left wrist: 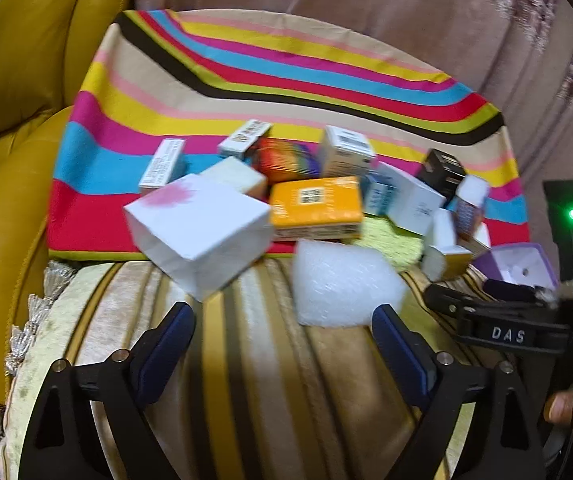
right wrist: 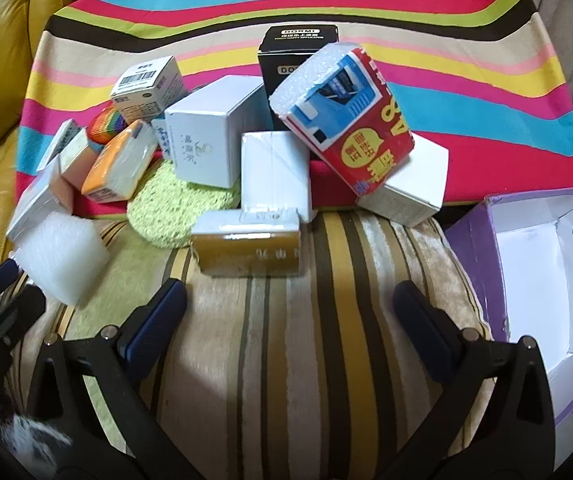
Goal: Organize objects
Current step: 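Move both tools toward the pile of boxes on the striped cloth, then grasp the white foam block with left tool while right tool grasps the red-white printed box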
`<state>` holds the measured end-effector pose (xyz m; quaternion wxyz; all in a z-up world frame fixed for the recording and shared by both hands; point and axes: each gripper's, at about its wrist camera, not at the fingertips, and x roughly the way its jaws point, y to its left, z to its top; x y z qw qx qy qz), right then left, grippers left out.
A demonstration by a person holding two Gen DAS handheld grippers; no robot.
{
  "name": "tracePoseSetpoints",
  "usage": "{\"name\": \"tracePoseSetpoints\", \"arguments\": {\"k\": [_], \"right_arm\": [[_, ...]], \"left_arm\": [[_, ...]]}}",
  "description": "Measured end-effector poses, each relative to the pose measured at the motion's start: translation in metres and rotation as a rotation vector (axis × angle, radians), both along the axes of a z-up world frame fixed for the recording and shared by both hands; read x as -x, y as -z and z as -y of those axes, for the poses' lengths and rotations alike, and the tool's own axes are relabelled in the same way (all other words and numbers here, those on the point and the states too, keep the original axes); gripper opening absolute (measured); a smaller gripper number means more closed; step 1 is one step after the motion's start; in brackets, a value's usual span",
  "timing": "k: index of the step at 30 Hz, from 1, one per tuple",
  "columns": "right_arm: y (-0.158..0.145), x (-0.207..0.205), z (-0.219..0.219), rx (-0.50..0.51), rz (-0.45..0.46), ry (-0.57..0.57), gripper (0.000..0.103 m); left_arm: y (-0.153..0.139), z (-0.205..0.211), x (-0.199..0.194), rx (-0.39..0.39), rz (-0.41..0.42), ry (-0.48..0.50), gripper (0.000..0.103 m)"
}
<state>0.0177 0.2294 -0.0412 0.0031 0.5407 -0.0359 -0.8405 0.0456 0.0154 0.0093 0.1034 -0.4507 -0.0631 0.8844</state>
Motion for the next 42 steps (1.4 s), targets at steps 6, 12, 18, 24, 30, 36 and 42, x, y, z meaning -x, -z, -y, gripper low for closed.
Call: {"name": "tracePoseSetpoints", "arguments": {"k": [6,12,18,24,30,36,42], "right_arm": [[-0.007,-0.004,-0.009,0.067,0.027,-0.044,0.103],[-0.016,-0.016,-0.017,0.137,0.001,-0.099,0.103],[-0.028,-0.029,-0.038,0.250,-0.078,-0.084,0.103],[-0.034,-0.029,-0.087,0.403,-0.145,0.062,0.103],[-0.040,-0.015,-0.099,0.438,-0.224,0.128,0.103],[-0.050,0.001,-0.087,0.419,-0.307,0.079,0.102],[-0.047,0.013,-0.082,0.425,-0.328,0.058,0.098]], "left_arm": [[-0.016,-0.019,0.001,-0.005,0.009,0.028,0.092],[-0.018,-0.041,0.009,0.015,0.043,0.052,0.092],[-0.014,-0.046,0.020,0.043,0.089,0.041,0.092],[-0.012,-0.054,0.021,0.088,0.101,0.056,0.071],[-0.014,-0.057,0.017,0.108,0.088,0.069,0.060],[-0.016,-0.057,0.015,0.103,0.082,0.068,0.060],[-0.017,-0.058,0.012,0.103,0.079,0.070,0.060]]}}
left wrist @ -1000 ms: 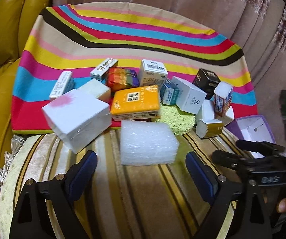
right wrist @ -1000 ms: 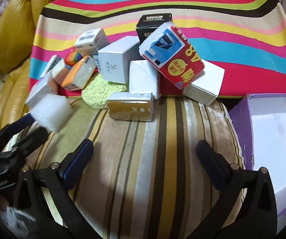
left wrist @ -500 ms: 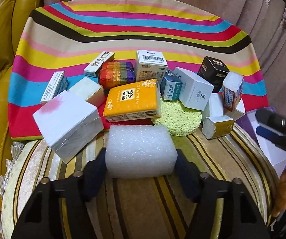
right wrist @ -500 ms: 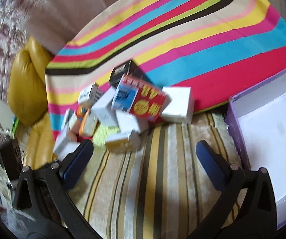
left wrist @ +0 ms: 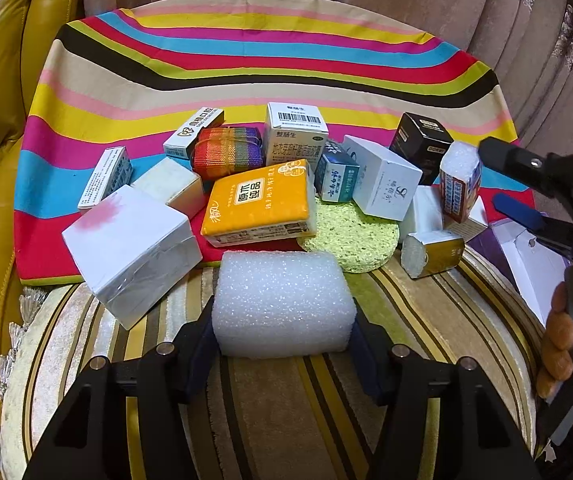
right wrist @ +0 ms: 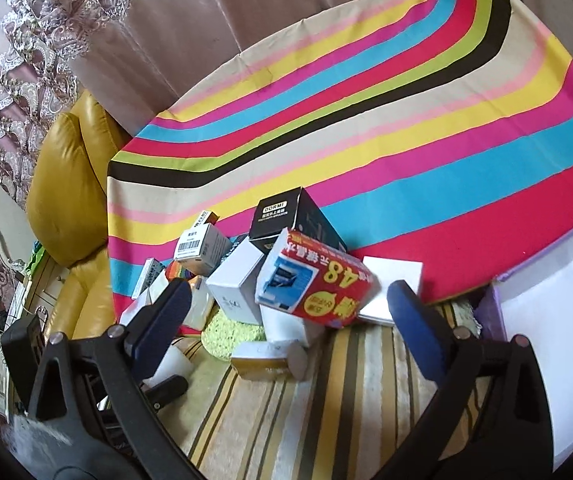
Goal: Organize objects
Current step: 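Grasp the white foam block with left tool while right tool grasps the red-white printed box, then carry the foam block and red-white box over the purple-rimmed storage box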
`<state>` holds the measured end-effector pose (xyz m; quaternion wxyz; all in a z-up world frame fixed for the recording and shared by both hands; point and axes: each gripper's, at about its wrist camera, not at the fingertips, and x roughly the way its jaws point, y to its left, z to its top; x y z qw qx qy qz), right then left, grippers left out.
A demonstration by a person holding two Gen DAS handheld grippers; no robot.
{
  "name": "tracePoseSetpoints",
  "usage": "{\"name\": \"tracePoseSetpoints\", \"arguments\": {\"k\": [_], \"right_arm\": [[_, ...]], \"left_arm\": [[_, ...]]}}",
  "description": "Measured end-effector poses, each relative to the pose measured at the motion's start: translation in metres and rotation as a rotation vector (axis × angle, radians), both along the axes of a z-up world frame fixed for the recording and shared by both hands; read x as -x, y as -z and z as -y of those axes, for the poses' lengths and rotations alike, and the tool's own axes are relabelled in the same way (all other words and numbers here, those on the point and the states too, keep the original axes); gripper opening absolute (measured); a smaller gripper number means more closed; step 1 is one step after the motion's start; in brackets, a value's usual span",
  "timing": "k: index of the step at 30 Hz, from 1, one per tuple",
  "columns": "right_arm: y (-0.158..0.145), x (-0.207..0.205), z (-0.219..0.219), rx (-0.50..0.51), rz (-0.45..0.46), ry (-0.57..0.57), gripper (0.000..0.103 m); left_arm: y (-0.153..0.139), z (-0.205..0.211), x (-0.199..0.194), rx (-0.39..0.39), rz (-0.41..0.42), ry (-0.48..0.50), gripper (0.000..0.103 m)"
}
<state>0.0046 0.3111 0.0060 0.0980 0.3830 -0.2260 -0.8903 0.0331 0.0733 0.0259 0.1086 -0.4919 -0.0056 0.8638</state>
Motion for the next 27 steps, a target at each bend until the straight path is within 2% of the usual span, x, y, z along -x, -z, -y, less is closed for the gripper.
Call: {"name": "tracePoseSetpoints", "arguments": {"k": [12,18,22,27], "right_arm": [[0.012,0.011,-0.005,0.027,0.033,-0.001,0.096],[0.015,0.016,-0.004,0.037,0.049,-0.018,0.088],[0.016,0.016,-0.003,0.032,0.056,-0.025,0.072],[0.014,0.014,-0.002,0.027,0.047,-0.030,0.072]], "left_arm": [[-0.002,-0.005,0.002,-0.001,0.000,-0.001,0.060],[-0.002,-0.004,0.001,-0.003,-0.003,-0.001,0.059],[-0.004,-0.005,0.001,0.000,-0.013,-0.007,0.059],[-0.005,-0.006,-0.002,0.007,-0.022,-0.012,0.059]]}}
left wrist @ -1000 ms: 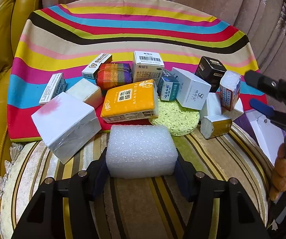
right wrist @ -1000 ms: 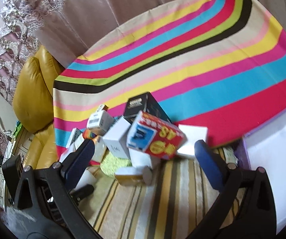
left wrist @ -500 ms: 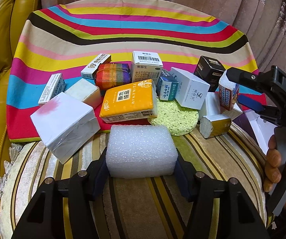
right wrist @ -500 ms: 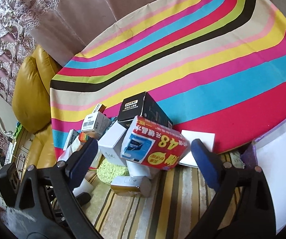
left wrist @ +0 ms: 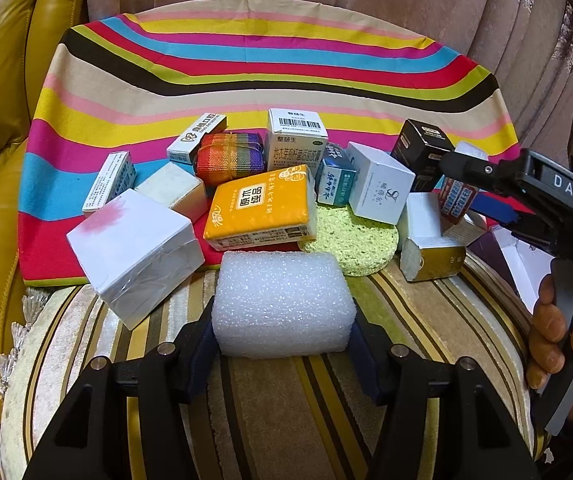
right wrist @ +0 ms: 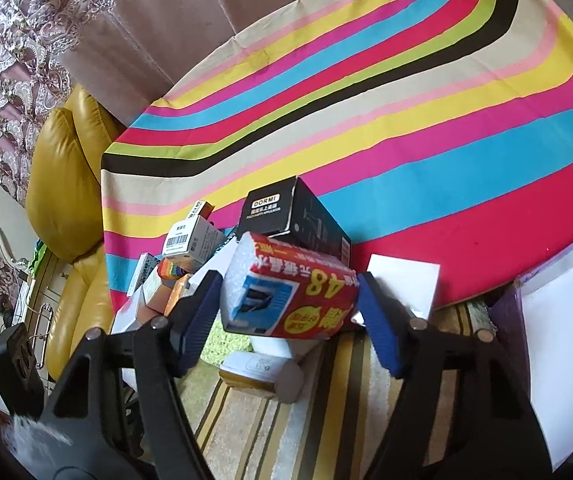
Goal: Organize objects
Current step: 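Carry the foam block and red-white box over the purple-rimmed storage box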
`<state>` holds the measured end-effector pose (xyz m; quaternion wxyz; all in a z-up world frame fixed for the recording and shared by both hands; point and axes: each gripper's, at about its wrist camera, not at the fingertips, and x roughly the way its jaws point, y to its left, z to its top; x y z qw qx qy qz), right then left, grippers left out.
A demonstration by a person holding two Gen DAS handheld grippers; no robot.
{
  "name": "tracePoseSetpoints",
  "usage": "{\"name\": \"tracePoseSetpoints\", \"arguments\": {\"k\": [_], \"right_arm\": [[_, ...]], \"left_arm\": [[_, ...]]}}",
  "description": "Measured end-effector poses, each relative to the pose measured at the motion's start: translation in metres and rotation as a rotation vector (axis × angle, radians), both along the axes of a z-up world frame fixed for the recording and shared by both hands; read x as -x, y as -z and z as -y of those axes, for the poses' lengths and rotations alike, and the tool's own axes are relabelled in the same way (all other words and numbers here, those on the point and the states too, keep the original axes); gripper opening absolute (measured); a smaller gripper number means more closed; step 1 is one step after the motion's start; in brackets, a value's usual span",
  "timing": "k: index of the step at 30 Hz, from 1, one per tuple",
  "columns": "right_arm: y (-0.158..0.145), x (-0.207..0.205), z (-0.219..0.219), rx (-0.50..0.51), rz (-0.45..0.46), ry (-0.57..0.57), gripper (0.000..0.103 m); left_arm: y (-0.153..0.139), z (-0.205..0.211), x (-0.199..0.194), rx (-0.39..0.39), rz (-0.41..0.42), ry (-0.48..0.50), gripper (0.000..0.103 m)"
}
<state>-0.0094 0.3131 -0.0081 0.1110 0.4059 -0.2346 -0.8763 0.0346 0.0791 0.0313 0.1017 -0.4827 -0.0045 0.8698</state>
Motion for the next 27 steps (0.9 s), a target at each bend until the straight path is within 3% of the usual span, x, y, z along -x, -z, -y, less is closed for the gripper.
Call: {"name": "tracePoseSetpoints", "arguments": {"k": [14,27], "right_arm": [[-0.023,-0.032,-0.017,-0.057,-0.078,0.077,0.071],[-0.027,-0.080,-0.077,-0.152,-0.023,0.227,0.071]], "left_arm": [[-0.021,-0.019,-0.010,-0.031,-0.084,0.055,0.059],[-0.034,-0.097,-0.018,-0.049,-0.129,0.250,0.059]]}}
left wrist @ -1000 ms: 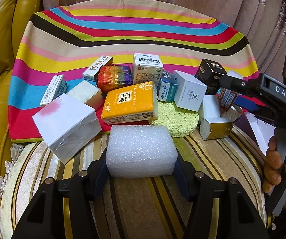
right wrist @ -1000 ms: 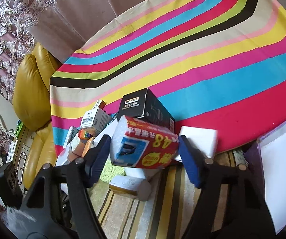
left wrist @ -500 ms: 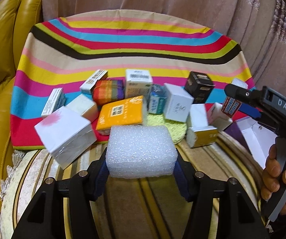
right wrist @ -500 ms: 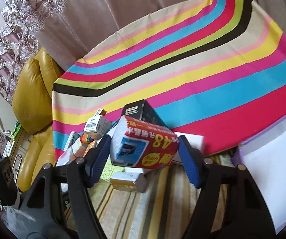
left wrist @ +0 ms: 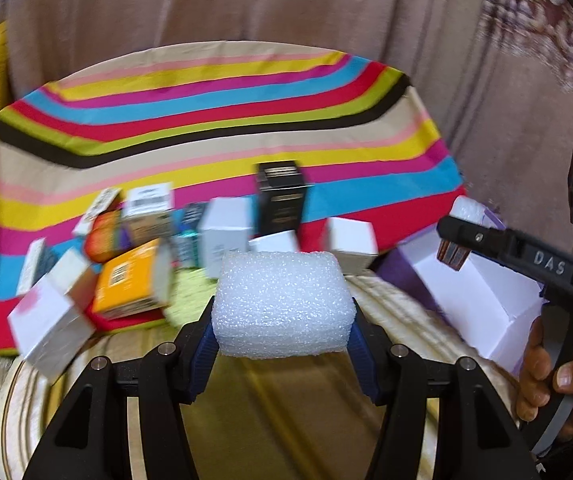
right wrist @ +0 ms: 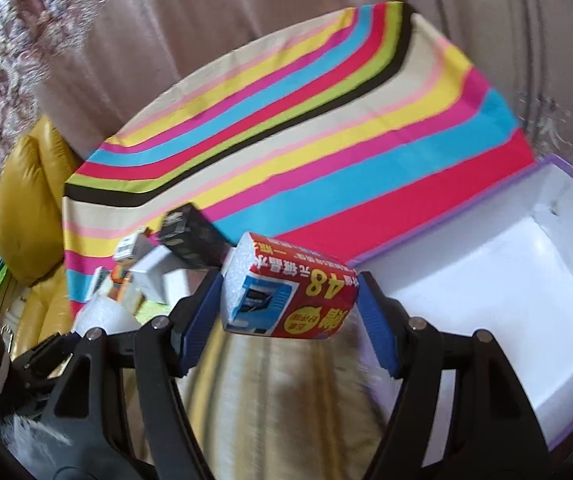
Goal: Organize objects
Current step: 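Carry the foam block and red-white box over the purple-rimmed storage box, then open both tools to drop the foam block and red-white box inside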
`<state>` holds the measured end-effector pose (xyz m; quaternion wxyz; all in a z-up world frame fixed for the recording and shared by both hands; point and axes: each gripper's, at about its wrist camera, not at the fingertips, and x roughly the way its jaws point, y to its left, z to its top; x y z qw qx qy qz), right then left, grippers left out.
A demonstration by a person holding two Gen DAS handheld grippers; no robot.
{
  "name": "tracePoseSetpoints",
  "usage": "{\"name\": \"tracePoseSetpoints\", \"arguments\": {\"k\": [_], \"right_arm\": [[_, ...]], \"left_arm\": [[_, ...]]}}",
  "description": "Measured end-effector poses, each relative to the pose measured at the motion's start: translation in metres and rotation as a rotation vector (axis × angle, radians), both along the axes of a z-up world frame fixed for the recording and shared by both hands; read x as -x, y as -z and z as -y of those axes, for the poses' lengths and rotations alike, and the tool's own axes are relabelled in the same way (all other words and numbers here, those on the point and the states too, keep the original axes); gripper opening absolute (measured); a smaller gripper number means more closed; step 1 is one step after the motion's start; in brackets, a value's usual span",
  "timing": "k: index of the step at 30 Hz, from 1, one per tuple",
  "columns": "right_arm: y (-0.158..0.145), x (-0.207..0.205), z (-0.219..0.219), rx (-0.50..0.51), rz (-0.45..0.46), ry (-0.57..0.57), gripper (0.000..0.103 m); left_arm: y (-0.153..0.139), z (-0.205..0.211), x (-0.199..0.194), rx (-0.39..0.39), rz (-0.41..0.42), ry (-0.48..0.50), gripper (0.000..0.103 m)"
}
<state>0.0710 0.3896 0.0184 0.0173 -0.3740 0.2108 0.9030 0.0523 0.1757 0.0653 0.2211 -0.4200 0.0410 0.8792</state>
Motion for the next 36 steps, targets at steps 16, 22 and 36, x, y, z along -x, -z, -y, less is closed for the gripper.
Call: {"name": "tracePoseSetpoints", "arguments": {"k": [16,22,36], "right_arm": [[0.008,-0.042,-0.086,-0.167,0.125,0.264,0.071],[0.014,-0.044,-0.102,-0.232,0.181,0.328,0.071],[0.015,-0.047,-0.103,-0.296,0.191,0.350,0.084]], "left_arm": [[0.008,-0.110,-0.002,0.002,0.030,0.268,0.059],[0.019,-0.144,-0.001,-0.008,0.058,0.332,0.059],[0.021,-0.171,-0.006,-0.058,0.032,0.400,0.076]]}}
